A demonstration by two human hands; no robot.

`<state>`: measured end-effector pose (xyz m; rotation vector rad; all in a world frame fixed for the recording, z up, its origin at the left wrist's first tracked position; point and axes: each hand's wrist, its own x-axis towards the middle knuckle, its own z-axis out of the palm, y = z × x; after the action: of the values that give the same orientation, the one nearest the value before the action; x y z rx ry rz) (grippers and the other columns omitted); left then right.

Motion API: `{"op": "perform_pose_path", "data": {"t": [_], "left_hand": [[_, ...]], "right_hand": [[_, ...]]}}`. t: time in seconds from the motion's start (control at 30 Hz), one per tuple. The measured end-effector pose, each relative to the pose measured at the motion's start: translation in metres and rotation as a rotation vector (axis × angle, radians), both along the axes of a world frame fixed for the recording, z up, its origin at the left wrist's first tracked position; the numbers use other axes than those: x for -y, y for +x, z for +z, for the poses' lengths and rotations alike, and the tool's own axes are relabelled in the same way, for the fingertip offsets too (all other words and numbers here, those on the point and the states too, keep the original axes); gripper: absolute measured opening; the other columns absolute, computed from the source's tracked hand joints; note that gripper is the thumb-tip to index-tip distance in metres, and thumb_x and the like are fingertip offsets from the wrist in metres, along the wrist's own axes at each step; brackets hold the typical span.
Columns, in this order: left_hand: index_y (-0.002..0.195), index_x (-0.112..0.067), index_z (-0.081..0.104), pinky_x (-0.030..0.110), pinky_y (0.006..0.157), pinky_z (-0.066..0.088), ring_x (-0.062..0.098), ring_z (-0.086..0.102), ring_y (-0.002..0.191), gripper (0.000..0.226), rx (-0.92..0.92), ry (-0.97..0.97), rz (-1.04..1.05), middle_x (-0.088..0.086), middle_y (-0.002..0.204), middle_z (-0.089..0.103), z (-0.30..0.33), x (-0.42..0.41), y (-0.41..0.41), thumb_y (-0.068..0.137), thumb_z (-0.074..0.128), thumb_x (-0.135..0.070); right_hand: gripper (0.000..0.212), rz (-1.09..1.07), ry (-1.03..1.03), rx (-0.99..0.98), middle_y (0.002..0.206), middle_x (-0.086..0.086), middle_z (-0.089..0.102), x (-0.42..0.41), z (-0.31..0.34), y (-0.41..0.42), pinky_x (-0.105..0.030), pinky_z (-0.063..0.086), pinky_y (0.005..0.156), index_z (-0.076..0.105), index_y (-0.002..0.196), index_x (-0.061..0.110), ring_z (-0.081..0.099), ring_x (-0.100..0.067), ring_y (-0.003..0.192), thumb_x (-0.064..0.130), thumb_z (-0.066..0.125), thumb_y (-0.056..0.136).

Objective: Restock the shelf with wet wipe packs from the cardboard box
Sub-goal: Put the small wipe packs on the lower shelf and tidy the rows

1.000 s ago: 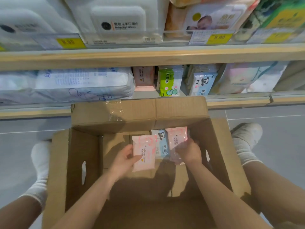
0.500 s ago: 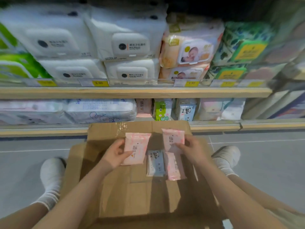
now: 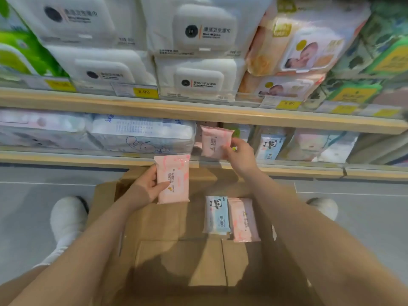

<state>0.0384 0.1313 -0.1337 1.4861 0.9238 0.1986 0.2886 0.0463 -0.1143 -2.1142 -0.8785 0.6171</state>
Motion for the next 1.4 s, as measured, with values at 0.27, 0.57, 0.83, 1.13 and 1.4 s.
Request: {"op": "perform_pose_path", "data": {"t": [0.27, 0.57, 0.83, 1.13, 1.4], "left_hand": [[0.119, -0.023, 0.047, 0.016, 0.070, 0.053, -0.010, 0.061, 0.094, 0.037, 0.004, 0.043, -0.050, -0.016, 0.110, 0.062, -0.008, -0.007, -0.004, 0.089, 0.057, -0.004], [0.111, -0.034, 0.046, 0.018, 0.070, 0.055, -0.001, 0.058, 0.098, 0.036, -0.011, 0.071, -0.040, -0.019, 0.108, 0.059, -0.007, -0.005, -0.005, 0.089, 0.059, -0.008], [0.117, -0.022, 0.047, 0.015, 0.067, 0.052, 0.009, 0.058, 0.100, 0.038, 0.045, 0.066, 0.051, -0.006, 0.109, 0.060, 0.000, 0.006, 0.010, 0.087, 0.061, -0.004], [0.113, -0.034, 0.052, 0.035, 0.091, 0.044, 0.013, 0.051, 0.108, 0.033, -0.307, 0.654, -0.121, -0.016, 0.108, 0.055, 0.010, -0.006, 0.023, 0.083, 0.062, -0.044], [0.123, -0.031, 0.058, 0.034, 0.108, 0.017, 0.013, 0.048, 0.122, 0.059, -0.252, 0.831, -0.226, -0.010, 0.126, 0.058, -0.037, -0.011, -0.001, 0.080, 0.035, -0.063]], "right_hand": [[0.029, -0.168, -0.055, -0.026, 0.103, -0.016, 0.067, -0.056, -0.044, 0.000, -0.028, 0.040, 0.073, 0.059, 0.111, 0.003, 0.061, -0.031, 0.095, 0.024, 0.044, 0.099], [0.034, -0.068, 0.027, -0.066, 0.126, -0.007, 0.057, -0.036, -0.023, -0.018, -0.020, 0.037, 0.084, 0.047, 0.130, 0.008, 0.055, -0.020, 0.110, 0.013, 0.050, 0.096], [0.035, 0.307, -0.067, -0.282, 0.105, -0.002, 0.069, 0.024, -0.009, -0.062, -0.041, 0.053, 0.085, 0.067, 0.113, 0.021, 0.064, -0.025, 0.096, 0.030, 0.074, 0.080], [0.019, 0.253, 0.071, -0.144, 0.091, -0.011, 0.070, 0.017, 0.022, -0.046, -0.027, 0.053, 0.063, 0.064, 0.103, 0.003, 0.065, -0.019, 0.072, 0.008, 0.066, 0.085], [0.021, 0.126, 0.082, 0.092, 0.100, -0.007, 0.068, -0.010, -0.001, 0.003, -0.035, 0.054, 0.078, 0.062, 0.112, 0.012, 0.065, -0.022, 0.088, 0.015, 0.053, 0.094]]}}
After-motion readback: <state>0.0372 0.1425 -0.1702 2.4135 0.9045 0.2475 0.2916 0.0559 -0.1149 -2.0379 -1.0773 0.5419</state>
